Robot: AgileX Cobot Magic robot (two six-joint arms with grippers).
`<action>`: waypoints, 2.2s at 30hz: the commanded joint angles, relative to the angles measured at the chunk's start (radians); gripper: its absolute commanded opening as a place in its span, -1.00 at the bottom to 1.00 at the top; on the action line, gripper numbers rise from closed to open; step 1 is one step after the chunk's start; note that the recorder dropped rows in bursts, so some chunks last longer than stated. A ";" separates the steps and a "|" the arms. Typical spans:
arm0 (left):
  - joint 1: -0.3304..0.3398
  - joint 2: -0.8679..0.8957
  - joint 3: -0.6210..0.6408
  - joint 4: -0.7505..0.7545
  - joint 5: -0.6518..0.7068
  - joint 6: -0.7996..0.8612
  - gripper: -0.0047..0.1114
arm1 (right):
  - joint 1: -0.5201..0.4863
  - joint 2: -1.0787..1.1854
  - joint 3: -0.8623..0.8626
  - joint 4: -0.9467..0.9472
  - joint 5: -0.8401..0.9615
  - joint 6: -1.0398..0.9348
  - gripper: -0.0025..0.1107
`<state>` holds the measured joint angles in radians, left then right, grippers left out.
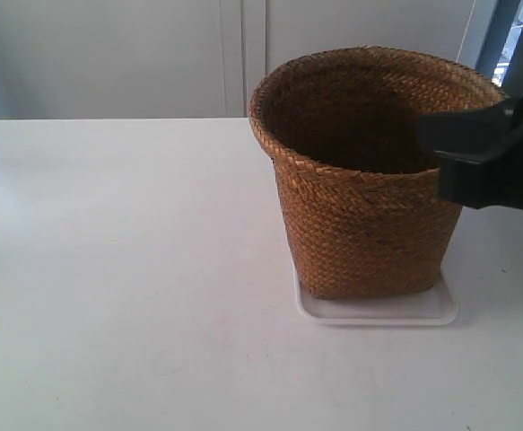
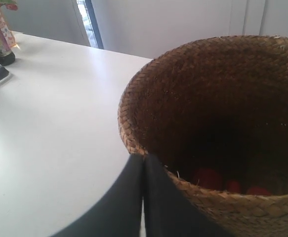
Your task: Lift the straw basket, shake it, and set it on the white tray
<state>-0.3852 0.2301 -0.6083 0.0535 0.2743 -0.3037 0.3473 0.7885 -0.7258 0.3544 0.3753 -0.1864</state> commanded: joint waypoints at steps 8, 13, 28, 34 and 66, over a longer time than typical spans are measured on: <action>0.004 -0.007 0.004 0.007 -0.013 -0.009 -0.92 | 0.002 -0.008 0.005 -0.008 0.003 0.007 -0.96; 0.004 -0.007 0.004 0.007 -0.013 -0.009 -0.92 | 0.002 -0.008 0.005 -0.008 0.003 0.007 -0.96; 0.179 -0.009 0.192 0.028 -0.221 0.138 -0.92 | 0.002 -0.008 0.005 -0.008 0.003 0.007 -0.96; 0.298 -0.074 0.406 0.023 -0.542 0.015 -0.92 | 0.002 -0.008 0.005 -0.008 0.003 0.007 -0.96; 0.362 -0.230 0.608 0.023 -0.521 -0.033 -0.92 | 0.002 -0.008 0.005 -0.010 0.002 0.007 -0.96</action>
<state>-0.0250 0.0051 -0.0047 0.0831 -0.2426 -0.3288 0.3473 0.7885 -0.7258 0.3544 0.3863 -0.1837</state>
